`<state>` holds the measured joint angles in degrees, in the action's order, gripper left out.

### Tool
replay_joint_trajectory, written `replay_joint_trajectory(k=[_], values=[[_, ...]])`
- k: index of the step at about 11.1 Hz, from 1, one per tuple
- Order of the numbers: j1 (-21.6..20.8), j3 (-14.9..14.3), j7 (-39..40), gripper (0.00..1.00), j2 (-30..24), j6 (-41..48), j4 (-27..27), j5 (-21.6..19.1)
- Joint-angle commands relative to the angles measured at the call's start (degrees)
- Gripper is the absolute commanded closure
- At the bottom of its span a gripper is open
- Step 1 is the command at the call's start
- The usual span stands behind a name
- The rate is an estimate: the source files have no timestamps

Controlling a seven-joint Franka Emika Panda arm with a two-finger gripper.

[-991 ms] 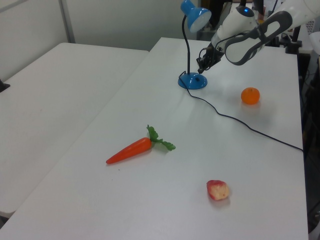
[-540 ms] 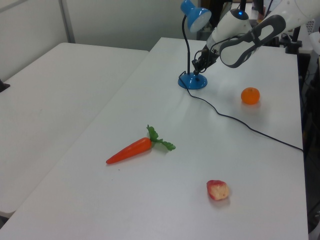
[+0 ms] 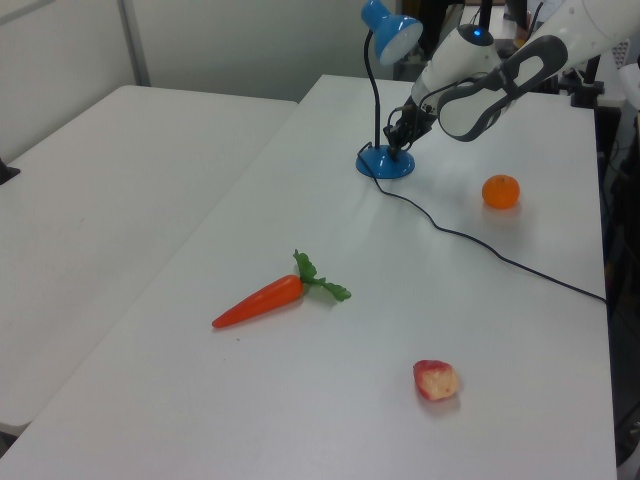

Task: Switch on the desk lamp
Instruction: 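Lower the gripper over the switch on the blue lamp base, then press down on the lamp base switch with the closed gripper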

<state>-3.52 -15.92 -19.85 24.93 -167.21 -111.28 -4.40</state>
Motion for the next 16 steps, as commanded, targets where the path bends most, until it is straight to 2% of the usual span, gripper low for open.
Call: replay_joint_trajectory(k=[1, 16], values=[[-0.52, -0.34, -1.34, 0.99, 1.08, -0.31, 0.54, 0.88], [0.27, -0.34, -1.51, 0.98, 4.07, -0.31, 3.34, 0.18]])
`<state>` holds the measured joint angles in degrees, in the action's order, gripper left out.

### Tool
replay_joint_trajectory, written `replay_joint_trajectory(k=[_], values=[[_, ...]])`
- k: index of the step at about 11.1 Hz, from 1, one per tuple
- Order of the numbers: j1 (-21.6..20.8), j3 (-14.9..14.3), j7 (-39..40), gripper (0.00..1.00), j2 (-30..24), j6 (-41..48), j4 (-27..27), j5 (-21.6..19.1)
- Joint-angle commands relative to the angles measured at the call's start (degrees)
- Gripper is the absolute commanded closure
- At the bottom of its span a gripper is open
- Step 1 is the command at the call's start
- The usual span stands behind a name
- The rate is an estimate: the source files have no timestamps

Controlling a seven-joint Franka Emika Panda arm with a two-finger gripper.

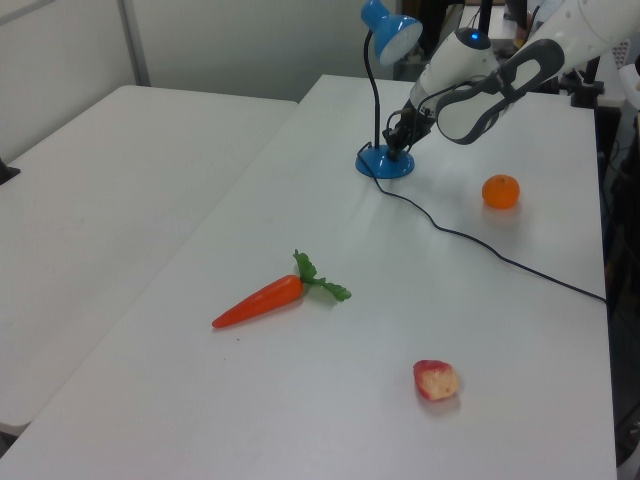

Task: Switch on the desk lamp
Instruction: 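Press down on the lamp base switch with the closed gripper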

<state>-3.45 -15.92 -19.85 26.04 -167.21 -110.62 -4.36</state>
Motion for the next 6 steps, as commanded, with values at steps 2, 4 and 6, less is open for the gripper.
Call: replay_joint_trajectory(k=[2, 4, 6], values=[[0.46, -0.25, -1.6, 0.98, 3.49, -0.31, 2.77, 0.05], [0.46, -0.25, -1.42, 0.98, 5.15, 0.13, 3.3, 0.14], [0.11, -0.25, -1.42, 0.98, 8.92, 0.83, 5.32, 0.49]])
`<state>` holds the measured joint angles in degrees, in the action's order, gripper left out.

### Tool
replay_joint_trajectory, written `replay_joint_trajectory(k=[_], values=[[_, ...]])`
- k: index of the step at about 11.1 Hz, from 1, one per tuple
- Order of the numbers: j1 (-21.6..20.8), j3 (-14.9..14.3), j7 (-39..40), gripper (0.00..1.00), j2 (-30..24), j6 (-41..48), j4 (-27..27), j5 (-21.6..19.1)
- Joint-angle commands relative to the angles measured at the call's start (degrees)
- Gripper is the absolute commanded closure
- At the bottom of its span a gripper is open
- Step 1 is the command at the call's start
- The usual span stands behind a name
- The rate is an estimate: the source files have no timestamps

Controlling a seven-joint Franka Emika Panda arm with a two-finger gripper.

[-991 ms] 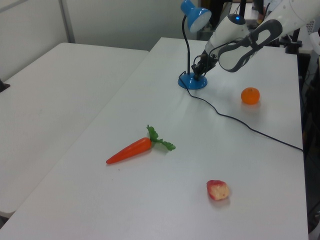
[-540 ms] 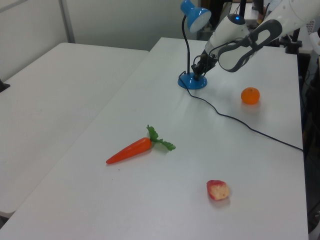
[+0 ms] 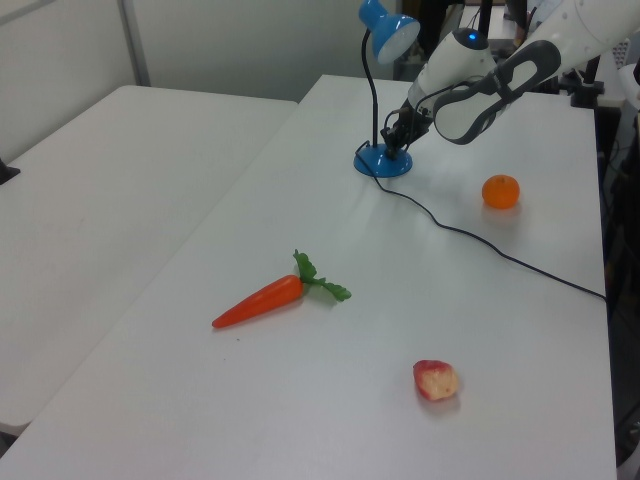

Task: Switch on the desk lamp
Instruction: 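Press down on the lamp base switch with the closed gripper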

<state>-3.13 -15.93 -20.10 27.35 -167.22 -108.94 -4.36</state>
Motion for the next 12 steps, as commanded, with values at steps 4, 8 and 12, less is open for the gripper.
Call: replay_joint_trajectory(k=[4, 8, 12], values=[[-0.03, -0.24, -3.09, 0.98, 8.33, 0.84, 4.61, -0.21], [0.15, -0.24, -4.6, 0.98, 6.23, 1.19, 4.61, -0.12], [0.32, -0.24, -4.86, 0.98, 4.03, 4.62, 4.87, -0.21]])
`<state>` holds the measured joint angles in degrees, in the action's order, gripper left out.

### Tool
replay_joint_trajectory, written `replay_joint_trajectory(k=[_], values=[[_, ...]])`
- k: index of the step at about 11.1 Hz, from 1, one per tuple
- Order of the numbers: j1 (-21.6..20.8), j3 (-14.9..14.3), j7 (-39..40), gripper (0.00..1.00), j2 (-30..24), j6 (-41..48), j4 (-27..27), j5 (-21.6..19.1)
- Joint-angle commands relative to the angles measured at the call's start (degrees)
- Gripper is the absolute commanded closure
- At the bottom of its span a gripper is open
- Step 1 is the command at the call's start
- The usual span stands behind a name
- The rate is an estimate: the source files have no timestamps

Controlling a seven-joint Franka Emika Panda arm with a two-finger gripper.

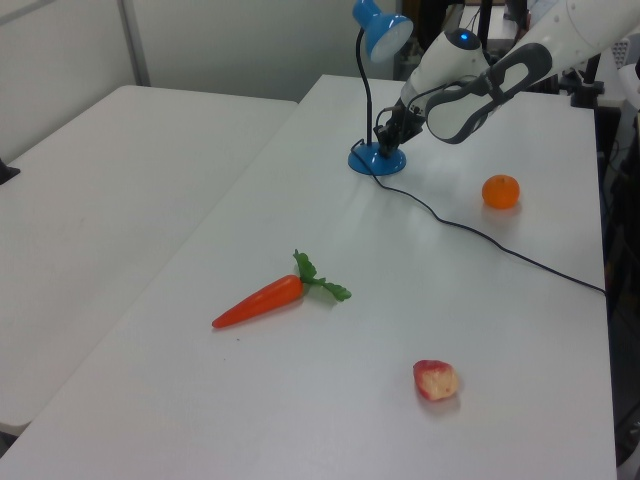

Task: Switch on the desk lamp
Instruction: 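Press down on the lamp base switch with the closed gripper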

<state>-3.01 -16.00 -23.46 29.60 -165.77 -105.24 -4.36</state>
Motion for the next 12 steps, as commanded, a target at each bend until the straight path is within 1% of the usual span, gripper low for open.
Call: replay_joint_trajectory(k=[1, 4, 12], values=[[0.54, -0.17, -2.19, 0.99, 1.77, 3.08, 1.27, -0.21], [1.07, -0.17, -3.08, 0.99, 1.69, 3.35, 3.02, -0.65], [1.87, -0.26, -2.99, 0.99, 1.25, 3.44, 3.99, -2.41]])
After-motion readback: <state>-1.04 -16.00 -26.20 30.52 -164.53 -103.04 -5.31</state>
